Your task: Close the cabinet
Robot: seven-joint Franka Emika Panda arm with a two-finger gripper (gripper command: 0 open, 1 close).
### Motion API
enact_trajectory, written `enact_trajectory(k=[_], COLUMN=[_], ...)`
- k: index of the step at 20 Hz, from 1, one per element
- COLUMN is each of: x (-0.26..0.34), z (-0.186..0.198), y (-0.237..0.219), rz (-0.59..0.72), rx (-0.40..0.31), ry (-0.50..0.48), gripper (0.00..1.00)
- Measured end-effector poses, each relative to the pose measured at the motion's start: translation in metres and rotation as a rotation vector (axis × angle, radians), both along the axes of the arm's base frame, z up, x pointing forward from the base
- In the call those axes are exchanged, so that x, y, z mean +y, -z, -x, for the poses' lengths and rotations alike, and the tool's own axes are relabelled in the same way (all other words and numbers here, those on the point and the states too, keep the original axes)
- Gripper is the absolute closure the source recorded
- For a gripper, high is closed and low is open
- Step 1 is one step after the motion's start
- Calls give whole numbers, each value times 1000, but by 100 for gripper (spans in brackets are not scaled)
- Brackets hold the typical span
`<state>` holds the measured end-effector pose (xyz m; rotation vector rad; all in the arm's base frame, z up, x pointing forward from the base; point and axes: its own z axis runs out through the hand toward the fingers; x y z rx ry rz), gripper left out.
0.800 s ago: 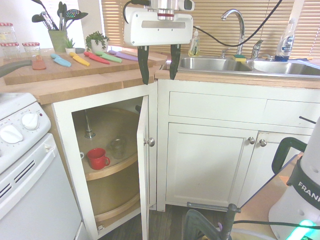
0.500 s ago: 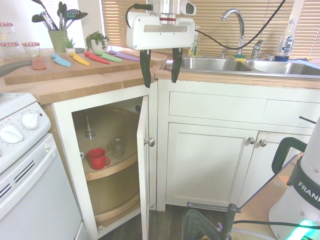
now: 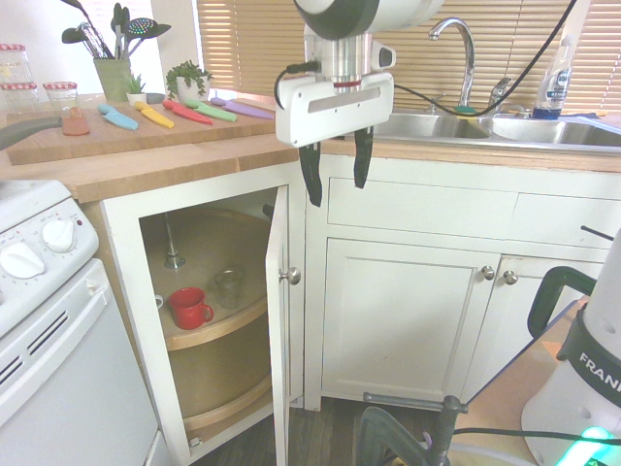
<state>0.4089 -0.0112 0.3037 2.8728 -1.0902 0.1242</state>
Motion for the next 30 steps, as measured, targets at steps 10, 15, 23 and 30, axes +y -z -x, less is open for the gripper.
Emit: enact_trajectory(k=[10, 15, 23, 30], x=[-21, -12, -2, -6], z=[-53, -80, -91, -92], y=[72, 103, 109, 109], rz=[-13, 11, 41, 38], rx=[-14, -5, -42, -44], ry=[-162, -240, -346, -350], gripper=[0, 0, 100, 100])
